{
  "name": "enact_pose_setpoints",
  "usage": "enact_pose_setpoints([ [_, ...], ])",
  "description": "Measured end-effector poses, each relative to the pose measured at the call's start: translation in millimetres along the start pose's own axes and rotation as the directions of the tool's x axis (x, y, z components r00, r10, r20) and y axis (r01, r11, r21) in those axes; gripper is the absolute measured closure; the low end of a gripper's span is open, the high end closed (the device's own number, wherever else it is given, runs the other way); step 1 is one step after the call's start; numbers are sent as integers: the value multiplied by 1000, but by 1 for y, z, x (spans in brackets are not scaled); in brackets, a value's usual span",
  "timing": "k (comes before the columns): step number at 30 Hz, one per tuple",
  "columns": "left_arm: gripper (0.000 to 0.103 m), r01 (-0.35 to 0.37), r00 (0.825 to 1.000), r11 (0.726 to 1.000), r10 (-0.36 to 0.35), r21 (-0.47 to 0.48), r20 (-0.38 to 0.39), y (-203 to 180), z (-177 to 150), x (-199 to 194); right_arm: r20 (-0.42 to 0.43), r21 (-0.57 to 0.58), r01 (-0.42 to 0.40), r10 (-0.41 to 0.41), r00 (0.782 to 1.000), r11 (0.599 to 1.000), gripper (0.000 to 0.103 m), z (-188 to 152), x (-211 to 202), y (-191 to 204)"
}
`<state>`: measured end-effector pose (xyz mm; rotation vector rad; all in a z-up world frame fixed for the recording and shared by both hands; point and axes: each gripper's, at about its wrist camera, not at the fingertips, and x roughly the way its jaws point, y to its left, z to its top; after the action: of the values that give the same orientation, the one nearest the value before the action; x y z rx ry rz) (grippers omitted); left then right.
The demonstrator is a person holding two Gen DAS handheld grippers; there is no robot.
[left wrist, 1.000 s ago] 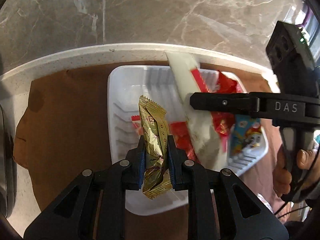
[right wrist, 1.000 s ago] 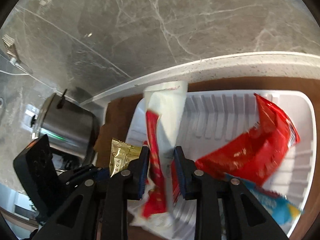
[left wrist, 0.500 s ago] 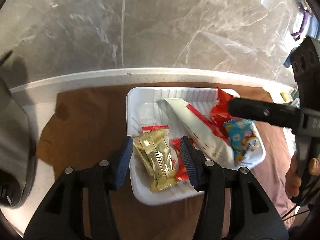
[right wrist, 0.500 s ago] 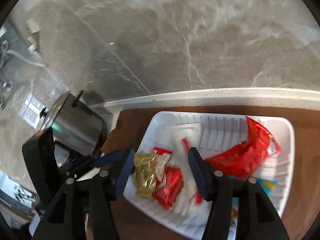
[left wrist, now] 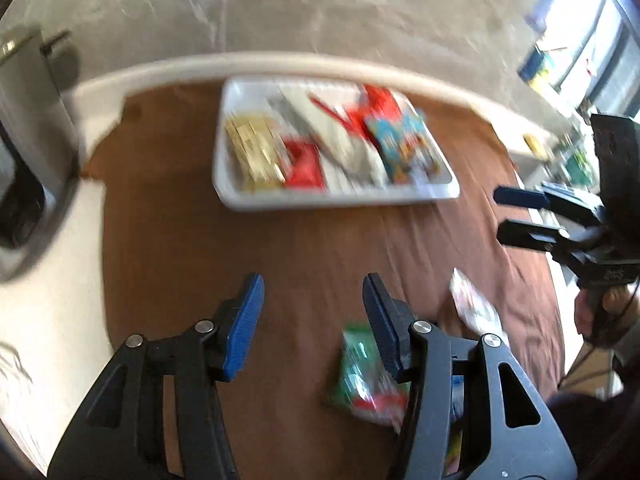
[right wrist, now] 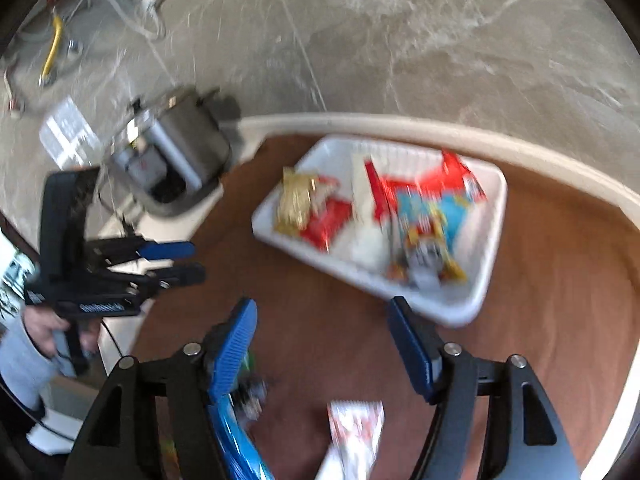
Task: Organize snacks
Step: 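Move both open tools back to the snack pile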
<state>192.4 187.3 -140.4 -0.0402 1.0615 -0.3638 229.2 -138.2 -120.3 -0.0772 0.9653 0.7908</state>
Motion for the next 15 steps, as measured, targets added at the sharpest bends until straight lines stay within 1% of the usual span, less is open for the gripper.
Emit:
enact_pose_setpoints([
  [2,53,18,999,999,-17,32,-42,-13,-23,4,-37,-10,24,-24,999,1000,32,-20,3,-2],
  [3,53,31,998,999,-28,42,-58,-18,-29,6,-50,-10,32,-32,998,999,32,-27,5,-3],
  [4,53,56,995,997,-51,54,-86,-24,-38,11,-63,-11,38,-38,997,999,32,-34,7,-4],
  [7,52,53,991,994,-41,93,-124,-35,-57,21,-104,0,43,-43,994,999,32,-55,14,-7],
  [10,52,54,989,993,-38,106,-146,-39,-65,29,-121,-1,52,-52,991,999,32,-66,17,-9],
  [15,50,66,985,992,-47,112,-164,-39,-65,36,-134,-5,65,-65,989,998,32,-72,21,-11],
])
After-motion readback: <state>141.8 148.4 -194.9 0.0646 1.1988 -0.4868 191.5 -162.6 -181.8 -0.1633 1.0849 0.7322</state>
